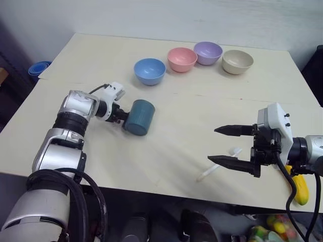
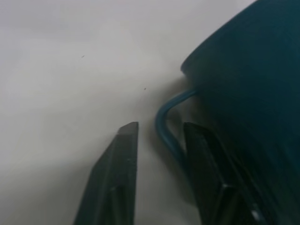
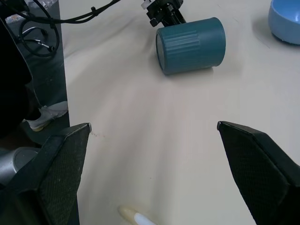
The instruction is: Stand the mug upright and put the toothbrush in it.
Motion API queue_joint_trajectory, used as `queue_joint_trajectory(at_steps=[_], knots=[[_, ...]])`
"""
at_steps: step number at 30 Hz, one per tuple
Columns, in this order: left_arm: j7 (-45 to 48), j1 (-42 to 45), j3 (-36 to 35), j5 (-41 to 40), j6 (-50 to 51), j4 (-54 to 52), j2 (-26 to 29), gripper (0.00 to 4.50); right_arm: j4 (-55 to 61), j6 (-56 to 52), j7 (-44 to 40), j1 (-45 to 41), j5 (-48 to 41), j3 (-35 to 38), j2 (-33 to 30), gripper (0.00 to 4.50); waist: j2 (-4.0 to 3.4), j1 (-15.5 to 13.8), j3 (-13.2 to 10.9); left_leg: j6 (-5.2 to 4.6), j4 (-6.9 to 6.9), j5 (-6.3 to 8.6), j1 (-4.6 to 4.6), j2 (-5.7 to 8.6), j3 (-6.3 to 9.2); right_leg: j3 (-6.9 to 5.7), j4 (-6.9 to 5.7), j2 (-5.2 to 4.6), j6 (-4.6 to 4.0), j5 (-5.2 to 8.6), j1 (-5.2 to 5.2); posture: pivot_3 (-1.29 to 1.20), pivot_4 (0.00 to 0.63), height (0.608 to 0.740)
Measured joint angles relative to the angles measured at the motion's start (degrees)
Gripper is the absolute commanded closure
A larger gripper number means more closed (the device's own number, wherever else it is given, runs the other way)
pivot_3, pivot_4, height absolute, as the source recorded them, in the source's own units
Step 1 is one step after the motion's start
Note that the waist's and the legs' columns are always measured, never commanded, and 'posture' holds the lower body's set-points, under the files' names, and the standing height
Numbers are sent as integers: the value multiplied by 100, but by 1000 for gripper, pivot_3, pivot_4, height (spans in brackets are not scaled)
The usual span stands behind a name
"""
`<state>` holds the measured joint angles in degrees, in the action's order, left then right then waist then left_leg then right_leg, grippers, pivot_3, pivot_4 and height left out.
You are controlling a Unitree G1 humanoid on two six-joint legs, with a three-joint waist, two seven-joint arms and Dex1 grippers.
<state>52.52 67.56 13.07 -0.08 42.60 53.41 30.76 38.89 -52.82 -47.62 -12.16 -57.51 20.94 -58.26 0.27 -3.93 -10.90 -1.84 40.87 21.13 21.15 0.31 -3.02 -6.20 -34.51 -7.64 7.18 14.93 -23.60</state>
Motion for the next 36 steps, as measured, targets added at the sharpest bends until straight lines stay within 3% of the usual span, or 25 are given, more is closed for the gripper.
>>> queue_joint_trajectory(at_steps=[2, 7, 10, 15, 18, 21, 25, 29, 36], knots=[[-34, 0, -196, -53, 92, 56, -39, 4341, 0, 20, 10, 3, -1, 1, -2, 0, 0, 6, 0, 0, 0, 0, 0, -1, 0, 0, 0, 1, 0, 0, 0, 0, 150, 740], [-177, -268, -753, -340, 488, -353, -105, 4500, 3, 347, 35, 489, 617, -22, -69, 0, 0, 49, 1, -3, -1, 3, 2, -1, 0, 1, 1, -1, 0, 0, -1, 0, 150, 740], [-179, -1060, -1115, -761, 820, -1710, -266, 4500, 10, 469, 126, 723, 898, -24, -31, 0, 1, 70, 0, -3, 3, 4, 9, -1, 42, 3, 2, -5, 2, -1, -3, 0, 150, 740], [-1312, -1939, -1906, -1269, 713, -3732, -1301, 4500, 225, 463, 356, 891, 659, 173, 210, 0, 5, 75, -3, -1, 16, 4, 19, -1, 68, 0, 7, -7, 9, -5, -1, 0, 150, 740], [-2239, -2534, -2168, -1187, -797, -4779, -1870, 4500, 345, 397, 592, 1093, 532, 227, 324, 0, 5, 101, -3, 6, 7, 8, 9, -6, 65, 3, 9, -2, 9, -5, 0, 0, 150, 740], [-2843, -2948, -2042, -812, -1989, -5079, -2168, 4500, 399, 399, 675, 1197, 509, 212, 387, 0, 5, 99, -2, 8, 7, 8, 3, -5, 53, 5, 9, 0, 9, -6, 3, 0, 150, 740], [-3614, -3570, -1715, -258, -3569, -4812, -2605, 4500, 390, 399, 831, 1198, 422, 204, 472, 0, 5, 63, -2, 6, 11, 8, 6, -3, 55, 2, 15, -2, 10, -8, 6, 0, 150, 740], [-4102, -3635, -1580, 70, -4542, -4225, -2729, 4500, 384, 398, 851, 1184, 334, 204, 472, 0, 5, 31, -2, -1, 12, 10, 9, -2, 52, 3, 26, -2, 12, -14, 7, 0, 150, 740], [-4264, -3651, -1445, 92, -5394, -3525, -2818, 2461, 298, 398, 849, 1002, 217, 188, 471, 0, 5, 43, -2, -5, 9, 13, 11, -4, 52, 0, 35, 0, 15, -15, 7, 0, 150, 740]])
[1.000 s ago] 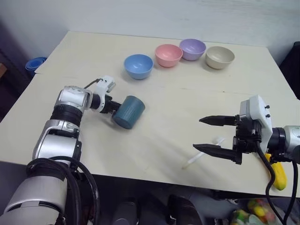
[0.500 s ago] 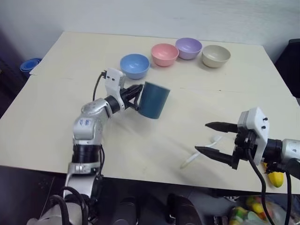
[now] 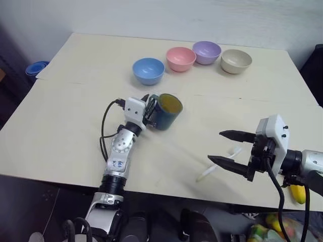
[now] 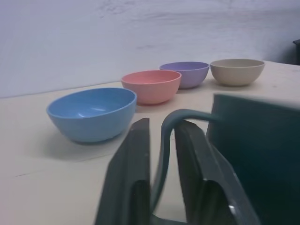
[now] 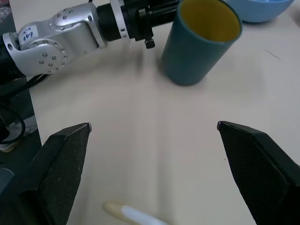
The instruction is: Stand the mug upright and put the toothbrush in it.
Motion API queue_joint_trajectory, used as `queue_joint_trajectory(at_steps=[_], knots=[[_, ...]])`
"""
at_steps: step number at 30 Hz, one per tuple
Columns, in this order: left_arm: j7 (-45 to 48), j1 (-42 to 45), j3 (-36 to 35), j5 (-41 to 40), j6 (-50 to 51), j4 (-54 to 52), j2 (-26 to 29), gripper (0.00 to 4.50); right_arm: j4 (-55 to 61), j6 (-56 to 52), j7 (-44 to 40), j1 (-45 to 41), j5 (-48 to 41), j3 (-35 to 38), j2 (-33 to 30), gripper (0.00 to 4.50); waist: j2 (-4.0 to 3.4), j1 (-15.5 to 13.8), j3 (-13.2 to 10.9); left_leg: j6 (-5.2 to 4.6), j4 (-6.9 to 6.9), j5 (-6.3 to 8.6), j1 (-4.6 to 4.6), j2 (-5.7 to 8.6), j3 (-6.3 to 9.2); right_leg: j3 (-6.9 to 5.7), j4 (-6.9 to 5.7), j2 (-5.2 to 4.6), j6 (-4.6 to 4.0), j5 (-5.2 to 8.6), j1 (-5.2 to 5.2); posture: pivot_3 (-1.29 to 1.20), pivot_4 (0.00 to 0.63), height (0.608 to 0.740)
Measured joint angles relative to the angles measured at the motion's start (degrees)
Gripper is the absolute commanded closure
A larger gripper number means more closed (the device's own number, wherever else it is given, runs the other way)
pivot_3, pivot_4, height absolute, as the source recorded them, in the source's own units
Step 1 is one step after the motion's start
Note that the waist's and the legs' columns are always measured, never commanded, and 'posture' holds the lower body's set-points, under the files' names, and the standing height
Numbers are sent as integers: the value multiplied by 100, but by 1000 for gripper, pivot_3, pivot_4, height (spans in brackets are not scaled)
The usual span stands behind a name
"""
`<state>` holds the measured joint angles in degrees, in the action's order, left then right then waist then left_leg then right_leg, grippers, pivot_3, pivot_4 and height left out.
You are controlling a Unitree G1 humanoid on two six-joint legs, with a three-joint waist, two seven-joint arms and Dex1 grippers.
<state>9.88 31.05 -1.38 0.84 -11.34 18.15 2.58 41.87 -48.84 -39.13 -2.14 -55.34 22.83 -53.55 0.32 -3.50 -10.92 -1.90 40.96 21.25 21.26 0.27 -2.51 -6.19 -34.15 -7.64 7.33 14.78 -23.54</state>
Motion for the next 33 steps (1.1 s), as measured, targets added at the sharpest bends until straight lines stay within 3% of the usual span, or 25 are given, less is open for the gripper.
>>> queue_joint_trajectory(at_steps=[8, 14, 21, 25, 29, 31, 33], knots=[[28, -516, -14, -91, 138, -432, 192, 91, -209, 1, -127, -108, 13, -17, -28, 0, 0, 41, 0, -1, -1, 1, 0, -2, 0, -1, 3, 1, 1, -1, 1, 0, 150, 740], [316, -711, -259, -396, 683, -955, 753, 18, -454, 31, -266, -244, 156, -224, -29, 0, -2, 54, 1, -1, -2, 1, -1, -2, 1, 0, 2, 1, 1, -1, 1, 0, 150, 740], [2061, -1170, -222, -1685, 2619, -2202, 1918, 18, -656, 104, -551, -62, 336, -172, -184, 0, -3, 61, 0, 0, -2, 2, 0, -5, 5, 0, 6, 2, 1, -1, 2, 0, 150, 740], [3618, -1174, -624, -2919, 3831, -2764, 3496, 18, -687, -7, -694, 719, 360, 588, -232, 0, -7, 77, -2, 5, -4, 4, 0, -8, 7, -1, 8, 8, -3, 1, 2, 0, 150, 740], [5503, -997, -928, -3510, 4334, -2538, 5281, 18, -500, 62, -1234, 2597, 679, 2135, 55, 0, -17, -9, -8, 5, -15, 5, 3, -4, 10, -12, 21, 13, -7, 4, 6, 0, 150, 740], [6111, -731, -971, -3509, 4318, -2121, 5733, 18, -501, 142, -1467, 3470, 965, 2770, 418, 0, -24, -42, -5, 1, -24, 11, -5, 1, -8, -6, 31, 17, -8, 4, 11, 0, 150, 740], [6513, -414, -854, -3462, 4156, -1807, 5780, 18, -505, 214, -1641, 4007, 998, 3444, 825, 0, -44, -41, 5, -13, -24, 18, -20, -2, -18, 16, 29, 13, 1, -1, 16, 0, 150, 740]])
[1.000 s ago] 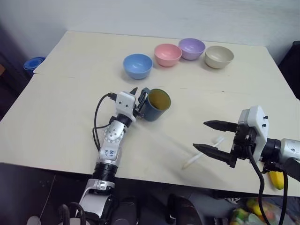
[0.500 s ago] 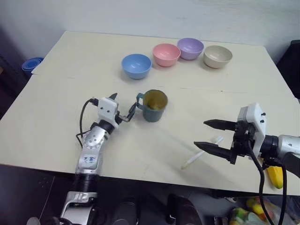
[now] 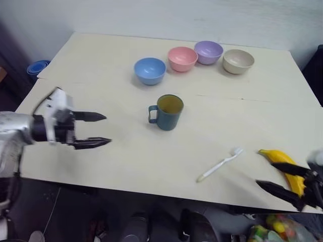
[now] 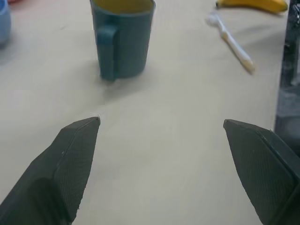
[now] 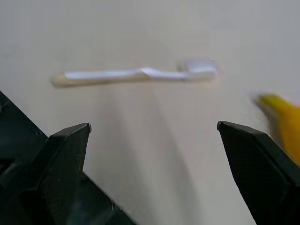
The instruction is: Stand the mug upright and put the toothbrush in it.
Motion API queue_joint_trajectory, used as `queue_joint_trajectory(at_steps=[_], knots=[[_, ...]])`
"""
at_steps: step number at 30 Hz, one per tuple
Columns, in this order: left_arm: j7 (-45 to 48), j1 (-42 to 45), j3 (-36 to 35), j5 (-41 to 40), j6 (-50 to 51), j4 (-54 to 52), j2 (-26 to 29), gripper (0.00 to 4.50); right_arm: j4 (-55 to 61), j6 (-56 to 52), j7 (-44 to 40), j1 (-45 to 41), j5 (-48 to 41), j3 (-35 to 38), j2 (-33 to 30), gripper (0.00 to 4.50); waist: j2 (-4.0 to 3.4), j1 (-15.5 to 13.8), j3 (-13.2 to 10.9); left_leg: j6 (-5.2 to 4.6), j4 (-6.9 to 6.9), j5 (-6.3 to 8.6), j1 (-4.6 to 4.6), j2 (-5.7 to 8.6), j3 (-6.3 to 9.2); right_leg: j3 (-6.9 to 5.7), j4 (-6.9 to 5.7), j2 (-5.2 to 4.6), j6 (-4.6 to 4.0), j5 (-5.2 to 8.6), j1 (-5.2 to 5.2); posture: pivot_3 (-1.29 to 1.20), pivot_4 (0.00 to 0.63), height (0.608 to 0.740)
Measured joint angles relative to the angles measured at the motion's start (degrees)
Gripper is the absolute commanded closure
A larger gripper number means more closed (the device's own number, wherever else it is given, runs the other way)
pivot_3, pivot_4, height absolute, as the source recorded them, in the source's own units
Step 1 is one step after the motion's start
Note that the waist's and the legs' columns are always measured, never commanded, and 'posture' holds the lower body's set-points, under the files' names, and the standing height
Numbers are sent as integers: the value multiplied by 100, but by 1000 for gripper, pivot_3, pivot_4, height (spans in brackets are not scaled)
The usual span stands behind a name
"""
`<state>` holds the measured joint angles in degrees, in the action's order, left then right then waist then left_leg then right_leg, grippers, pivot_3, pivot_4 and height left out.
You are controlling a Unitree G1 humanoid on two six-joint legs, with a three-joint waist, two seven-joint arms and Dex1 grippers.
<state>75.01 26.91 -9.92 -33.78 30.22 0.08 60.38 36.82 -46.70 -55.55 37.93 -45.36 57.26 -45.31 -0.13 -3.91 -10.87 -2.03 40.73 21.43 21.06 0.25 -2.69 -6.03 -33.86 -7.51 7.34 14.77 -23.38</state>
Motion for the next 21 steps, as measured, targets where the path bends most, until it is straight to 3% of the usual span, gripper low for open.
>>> queue_joint_trajectory(at_steps=[4, 7, 11, 14, 21], knots=[[560, 540, 497, 170, -189, 444, -109, 18, -486, 435, -742, 1511, 156, 1193, 765, 0, -19, 2, 9, -5, -15, 5, 0, -4, -11, 9, 5, 7, 5, -3, -8, 0, 150, 740], [806, 887, 755, 301, -308, 636, -193, 18, -852, 690, -898, 1773, 184, 1654, 941, 0, -13, 131, 11, -9, -17, 10, -9, -7, -26, 24, 3, 6, 5, -3, -9, 0, 150, 740], [1001, 1319, 1007, 451, -418, 809, -423, 18, -718, 779, -817, 1659, -16, 1726, 941, 0, -13, 278, 12, -7, -46, 12, -43, -11, -48, 38, -1, 2, 2, -1, -7, 0, 150, 740], [1092, 1575, 1160, 471, -384, 816, -673, 18, 2, 555, -154, 978, -705, 1441, 646, 0, -13, 340, 11, 0, -71, 9, -69, -15, -78, 67, -6, 5, -1, 1, -11, 0, 150, 740], [1098, 1549, 1264, 351, -135, 208, -727, 18, 881, -304, 2042, -49, -2026, -110, 317, 0, -12, 251, 11, 8, -67, 9, -61, -10, -82, 65, -7, 2, -11, 6, -21, 0, 150, 740]])
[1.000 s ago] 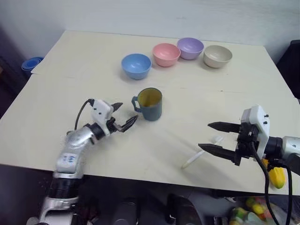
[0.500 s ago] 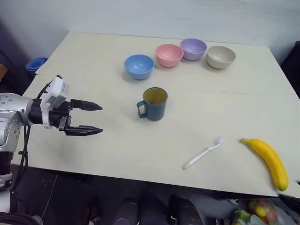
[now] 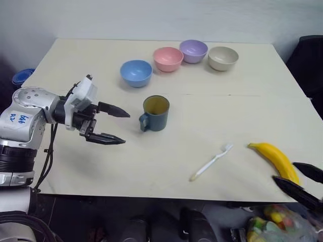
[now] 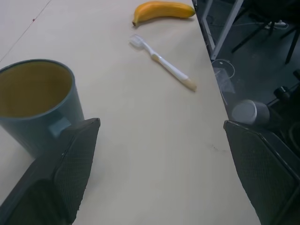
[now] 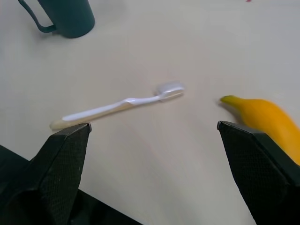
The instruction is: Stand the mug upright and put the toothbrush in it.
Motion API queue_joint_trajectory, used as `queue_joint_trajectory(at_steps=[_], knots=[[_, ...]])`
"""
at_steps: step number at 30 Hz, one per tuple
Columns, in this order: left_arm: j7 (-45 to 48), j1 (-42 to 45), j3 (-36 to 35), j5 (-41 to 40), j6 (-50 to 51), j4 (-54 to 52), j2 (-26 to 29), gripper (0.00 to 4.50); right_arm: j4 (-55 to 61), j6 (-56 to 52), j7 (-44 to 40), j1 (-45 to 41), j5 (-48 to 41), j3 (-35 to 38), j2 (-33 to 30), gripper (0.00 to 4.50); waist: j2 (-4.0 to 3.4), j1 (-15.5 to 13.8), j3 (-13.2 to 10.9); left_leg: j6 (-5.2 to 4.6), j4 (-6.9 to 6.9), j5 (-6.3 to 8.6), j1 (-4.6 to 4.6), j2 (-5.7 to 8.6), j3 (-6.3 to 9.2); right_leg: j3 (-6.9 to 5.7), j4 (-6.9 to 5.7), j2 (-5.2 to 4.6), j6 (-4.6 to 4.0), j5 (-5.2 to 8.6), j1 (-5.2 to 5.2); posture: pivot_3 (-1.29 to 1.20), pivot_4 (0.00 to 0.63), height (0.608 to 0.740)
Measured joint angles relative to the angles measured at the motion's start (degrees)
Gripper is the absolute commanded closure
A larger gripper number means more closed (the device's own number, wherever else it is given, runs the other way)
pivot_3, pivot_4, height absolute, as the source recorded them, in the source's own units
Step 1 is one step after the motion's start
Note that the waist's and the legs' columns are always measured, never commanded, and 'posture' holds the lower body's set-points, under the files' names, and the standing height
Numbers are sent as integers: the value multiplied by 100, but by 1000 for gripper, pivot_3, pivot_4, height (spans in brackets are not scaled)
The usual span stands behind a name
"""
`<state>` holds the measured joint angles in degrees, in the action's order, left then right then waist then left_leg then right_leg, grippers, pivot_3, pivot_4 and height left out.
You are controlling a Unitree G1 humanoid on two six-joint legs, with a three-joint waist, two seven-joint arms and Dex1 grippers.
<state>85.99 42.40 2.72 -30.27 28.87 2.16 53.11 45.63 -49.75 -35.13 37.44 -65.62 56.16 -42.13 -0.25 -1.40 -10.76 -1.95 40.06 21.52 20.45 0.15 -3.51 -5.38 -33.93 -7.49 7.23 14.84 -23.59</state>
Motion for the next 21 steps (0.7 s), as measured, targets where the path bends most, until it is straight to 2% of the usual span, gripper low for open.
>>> queue_joint_trajectory(at_steps=[3, 7, 10, 14, 17, 21], knots=[[2, -35, 8, -153, 128, -245, 26, 18, 157, -260, 668, -274, -253, -627, -158, 0, 2, -15, 0, -7, 7, -3, 2, 4, 2, 4, 1, -2, 3, -2, 5, 0, 150, 740], [2, -31, 43, -335, 186, -589, -26, 18, 140, -568, 2390, -1095, -925, -1936, -190, 0, 3, 0, 0, -11, 9, -5, -4, 6, -3, 16, -2, -3, 9, -5, 7, 0, 150, 740], [2, 48, 204, -343, 164, -618, -208, 18, -76, -527, 3857, -2106, -1570, -3038, 121, 0, 16, 21, 6, -5, 8, -8, -6, 4, -6, 15, -5, -1, 8, -5, 4, 0, 150, 740], [2, 107, 305, -346, 154, -672, -287, 18, -573, -510, 4936, -2811, -2008, -3791, 158, 0, 14, 20, 5, -5, 6, -8, 4, 1, -10, 10, 3, 5, 7, -4, -3, 0, 150, 740], [2, 216, 339, -354, 155, -756, -317, 18, -996, -530, 5399, -3231, -2032, -4166, 171, 0, 14, 3, 5, -8, 8, -9, 9, 4, -11, 9, 5, 4, 8, -4, -3, 0, 150, 740], [1, 243, 341, -432, 191, -850, -328, 18, -1273, -485, 5788, -3412, -2162, -4276, 199, 0, 14, 6, 5, -11, 9, -9, 9, 4, -11, 11, 4, 4, 10, -6, -3, 0, 150, 740]])
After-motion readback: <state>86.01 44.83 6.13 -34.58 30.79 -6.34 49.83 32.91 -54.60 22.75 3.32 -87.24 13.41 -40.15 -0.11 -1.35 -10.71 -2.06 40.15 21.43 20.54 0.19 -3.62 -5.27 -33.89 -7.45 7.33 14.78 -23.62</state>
